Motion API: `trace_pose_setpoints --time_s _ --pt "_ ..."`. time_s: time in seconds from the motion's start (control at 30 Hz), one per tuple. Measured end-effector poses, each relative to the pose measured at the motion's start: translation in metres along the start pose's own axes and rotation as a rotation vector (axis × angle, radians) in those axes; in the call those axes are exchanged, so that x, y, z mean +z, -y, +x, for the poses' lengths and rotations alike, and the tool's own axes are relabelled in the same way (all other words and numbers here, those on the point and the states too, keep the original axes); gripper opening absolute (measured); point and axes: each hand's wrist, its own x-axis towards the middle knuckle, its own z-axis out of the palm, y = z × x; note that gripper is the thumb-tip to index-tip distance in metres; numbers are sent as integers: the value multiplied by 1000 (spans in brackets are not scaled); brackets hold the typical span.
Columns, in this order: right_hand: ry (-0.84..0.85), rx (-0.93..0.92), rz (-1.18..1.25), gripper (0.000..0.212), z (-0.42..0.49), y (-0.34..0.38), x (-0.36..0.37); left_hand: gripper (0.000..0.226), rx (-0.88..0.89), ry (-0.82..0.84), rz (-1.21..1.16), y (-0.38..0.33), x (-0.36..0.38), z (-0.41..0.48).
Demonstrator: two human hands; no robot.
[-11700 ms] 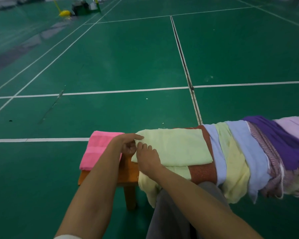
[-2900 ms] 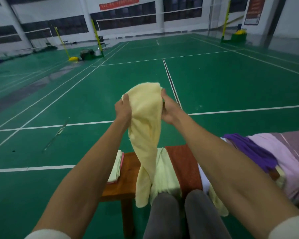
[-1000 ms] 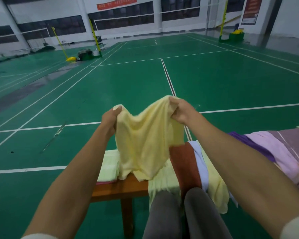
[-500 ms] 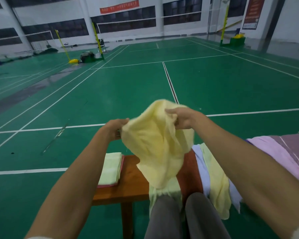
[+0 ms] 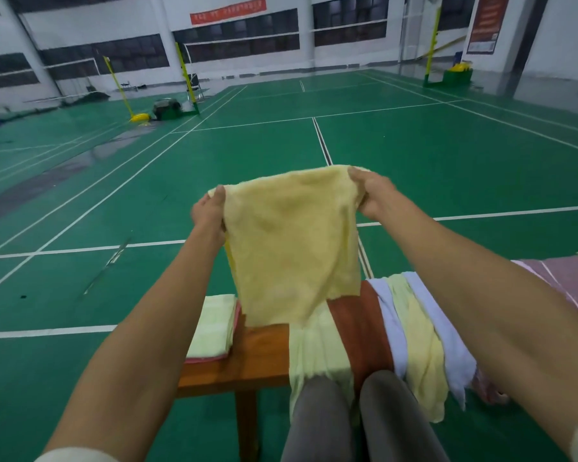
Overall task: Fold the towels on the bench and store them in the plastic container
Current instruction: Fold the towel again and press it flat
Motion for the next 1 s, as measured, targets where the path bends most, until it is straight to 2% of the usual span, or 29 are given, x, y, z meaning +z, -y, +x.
trace_pose_setpoints --time_s 0.07,0.13,0.2,0.27,0.3,0.43,0.57,0.67,0.8,0.87,1.0 --pt "22 76 -114 28 -8 0 1 24 -11 -25 43 0 -2 1" --pt "51 149 -192 13 -11 4 1 15 -14 -61 77 -3 -4 3" --pt "34 71 -92 10 -8 13 -2 19 17 -99 147 -9 -3 5" --pt "-41 -59 71 18 -2 19 -5 28 45 -147 247 -16 -2 9" --pt "-85 -97 76 22 -2 20 -7 31 38 -162 279 -21 -3 9" --pt "-203 -103 -173 23 -1 14 -17 64 -31 -103 331 -35 -6 17" --pt "-152 -107 -59 40 -1 20 -22 57 -43 -44 315 -42 -1 14" --pt "-142 -147 -70 52 -2 26 -14 58 -27 -55 364 -46 1 15" --pt "-173 -249 -215 45 3 32 -13 52 35 0 351 -50 2 14" --pt "-212 -322 -397 34 3 34 -17 44 91 85 385 -52 2 13" --pt "-259 -417 -707 24 2 40 -24 34 216 285 683 -56 -3 9"
